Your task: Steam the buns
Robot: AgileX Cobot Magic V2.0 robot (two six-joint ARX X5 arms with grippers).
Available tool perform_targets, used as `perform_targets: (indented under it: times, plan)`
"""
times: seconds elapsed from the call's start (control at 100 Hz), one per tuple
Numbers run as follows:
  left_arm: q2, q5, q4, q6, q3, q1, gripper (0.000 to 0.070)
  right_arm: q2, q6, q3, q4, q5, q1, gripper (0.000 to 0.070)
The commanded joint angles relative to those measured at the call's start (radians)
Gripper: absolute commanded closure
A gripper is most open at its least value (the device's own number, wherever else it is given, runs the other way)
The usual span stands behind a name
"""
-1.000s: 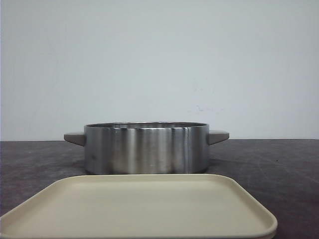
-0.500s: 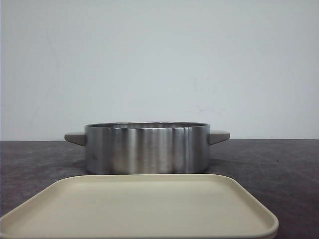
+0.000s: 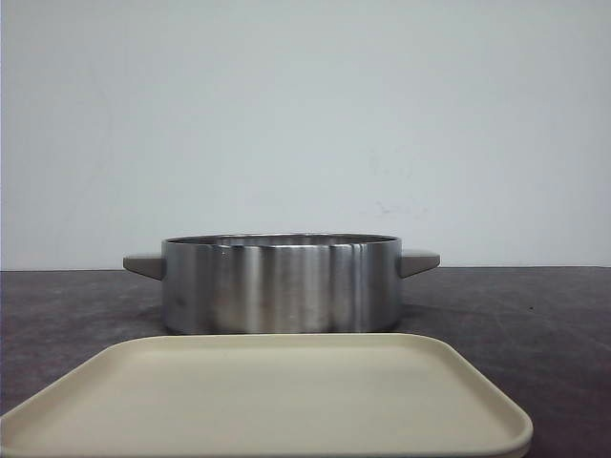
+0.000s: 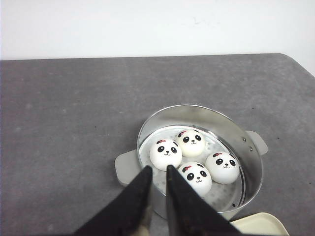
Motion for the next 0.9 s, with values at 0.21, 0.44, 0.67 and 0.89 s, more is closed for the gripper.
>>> perform_targets:
  times: [0.21,0.44,0.67,0.89]
  plan:
    - [-0.035,-0.006,-0.011,0.096,0.012,0.015,0.07,0.0,-0.008,-0.003,0.01,0.0,0.002,0.0686]
    - [-0.238,0.064,0.172,0.159,-0.237,0.192,0.07,0.0,-0.008,-0.003,0.01,0.0,0.002,0.0686]
    - [-0.596,0.179,0.435,0.088,-0.716,0.376,0.07,0.0,-0.008,-0.003,0.01,0.0,0.002,0.0686]
    - [-0.763,0.222,0.435,0.079,-0.959,0.473,0.07,0.0,-0.008,-0.003,0.01,0.0,0.002,0.0686]
